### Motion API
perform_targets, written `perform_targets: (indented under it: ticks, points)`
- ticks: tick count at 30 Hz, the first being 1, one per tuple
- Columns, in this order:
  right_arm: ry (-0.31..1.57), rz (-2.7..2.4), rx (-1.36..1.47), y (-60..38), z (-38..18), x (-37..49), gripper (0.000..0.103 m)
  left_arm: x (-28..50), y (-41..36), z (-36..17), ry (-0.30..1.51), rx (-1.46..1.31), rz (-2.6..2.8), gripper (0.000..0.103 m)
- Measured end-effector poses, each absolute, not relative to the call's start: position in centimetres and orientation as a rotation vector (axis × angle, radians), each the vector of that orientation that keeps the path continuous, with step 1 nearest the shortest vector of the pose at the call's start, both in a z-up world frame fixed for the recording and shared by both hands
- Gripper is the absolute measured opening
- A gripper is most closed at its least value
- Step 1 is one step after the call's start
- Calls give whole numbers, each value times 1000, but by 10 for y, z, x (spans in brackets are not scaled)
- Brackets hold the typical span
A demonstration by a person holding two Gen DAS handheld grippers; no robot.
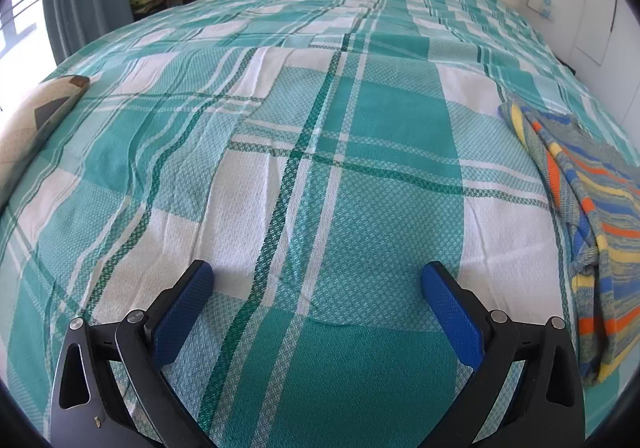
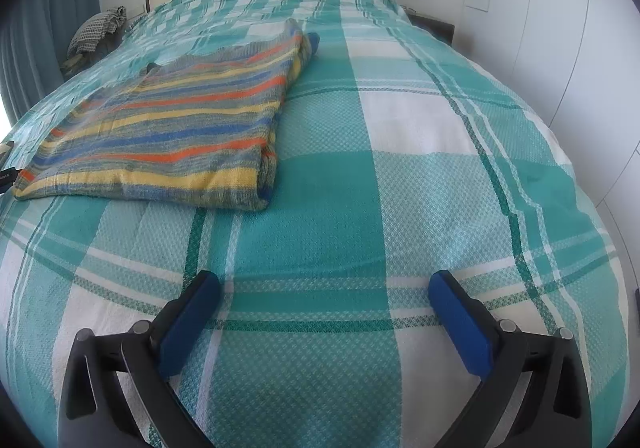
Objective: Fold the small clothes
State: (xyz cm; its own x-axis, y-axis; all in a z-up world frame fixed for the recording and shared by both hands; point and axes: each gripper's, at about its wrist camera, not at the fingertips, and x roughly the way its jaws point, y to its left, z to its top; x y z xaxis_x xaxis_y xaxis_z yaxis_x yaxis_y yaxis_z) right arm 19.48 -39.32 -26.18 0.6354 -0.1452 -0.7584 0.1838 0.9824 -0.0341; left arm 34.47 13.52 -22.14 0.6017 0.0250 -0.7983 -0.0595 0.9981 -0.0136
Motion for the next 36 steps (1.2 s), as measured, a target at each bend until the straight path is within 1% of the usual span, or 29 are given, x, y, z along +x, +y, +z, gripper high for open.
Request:
perform_targets:
  ticks: [36]
  points:
    - [855,-165,85,-395,-264,191,103,345,135,-222,923,-40,50,103]
